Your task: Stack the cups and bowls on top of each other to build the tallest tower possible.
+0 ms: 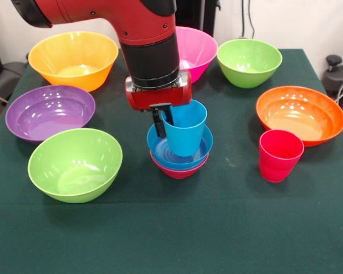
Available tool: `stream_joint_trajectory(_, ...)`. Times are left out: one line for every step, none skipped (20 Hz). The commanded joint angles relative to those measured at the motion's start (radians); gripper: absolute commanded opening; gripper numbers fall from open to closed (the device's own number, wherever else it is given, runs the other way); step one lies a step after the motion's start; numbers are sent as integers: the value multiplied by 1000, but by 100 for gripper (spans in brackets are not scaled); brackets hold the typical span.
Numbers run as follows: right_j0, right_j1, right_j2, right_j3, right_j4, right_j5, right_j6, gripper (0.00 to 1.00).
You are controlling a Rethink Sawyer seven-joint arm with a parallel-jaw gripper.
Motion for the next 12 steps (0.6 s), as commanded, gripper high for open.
stream_joint_trajectory(14, 34, 5, -8, -117, -49, -226, 0)
stream_joint_trajectory(15, 33, 4, -7, -118, -50, -224, 0)
stream_joint_trajectory(15, 38, 4, -14, -119, -48, -228, 0)
stream_joint_trajectory(14, 39, 5, -14, -119, -47, -230, 0)
stream_joint_trajectory(13, 41, 4, -17, -119, -47, -232, 0)
stream_joint_trajectory(12, 42, 3, -16, -121, -49, -232, 0)
stream_joint_trajectory(11, 45, 3, -21, -121, -48, -235, 0)
stream_joint_trajectory(10, 46, 2, -20, -122, -49, -235, 0)
stream_joint_trajectory(9, 50, 2, -25, -123, -48, -238, 0)
stream_joint_trajectory(9, 51, 2, -25, -124, -50, -238, 0)
stream_joint_trajectory(6, 54, 2, -28, -125, -51, -240, 0)
stream_joint_trajectory(5, 55, 1, -28, -127, -54, -240, 0)
